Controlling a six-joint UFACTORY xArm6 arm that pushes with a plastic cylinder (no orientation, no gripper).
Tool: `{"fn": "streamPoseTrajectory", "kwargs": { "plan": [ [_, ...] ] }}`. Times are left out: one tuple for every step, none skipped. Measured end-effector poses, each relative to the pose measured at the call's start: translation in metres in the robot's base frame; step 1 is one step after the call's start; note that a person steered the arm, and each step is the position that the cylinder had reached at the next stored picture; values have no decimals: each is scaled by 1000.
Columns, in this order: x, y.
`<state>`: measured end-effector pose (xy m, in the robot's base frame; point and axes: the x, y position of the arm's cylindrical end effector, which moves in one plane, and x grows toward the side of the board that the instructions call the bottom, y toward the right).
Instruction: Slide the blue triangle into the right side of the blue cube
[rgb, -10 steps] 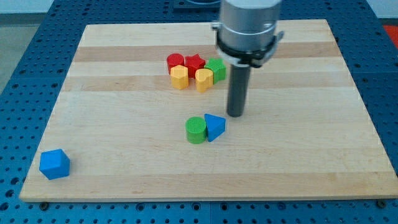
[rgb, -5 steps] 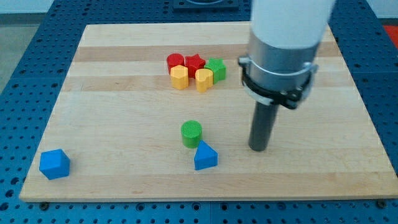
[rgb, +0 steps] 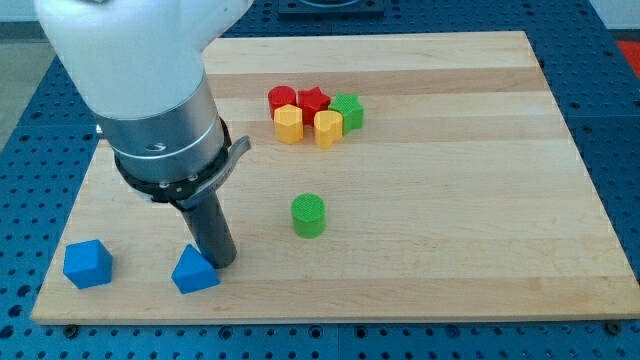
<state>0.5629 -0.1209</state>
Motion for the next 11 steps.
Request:
{"fn": "streamPoseTrajectory", "kwargs": {
  "plan": [
    [-1,33],
    [9,55],
    [26,35],
    [23,-12],
    [16,-38],
    [16,-39],
    [16,-39],
    [10,-54],
    [3,-66],
    [2,-66],
    [0,-70]
  ]
}}
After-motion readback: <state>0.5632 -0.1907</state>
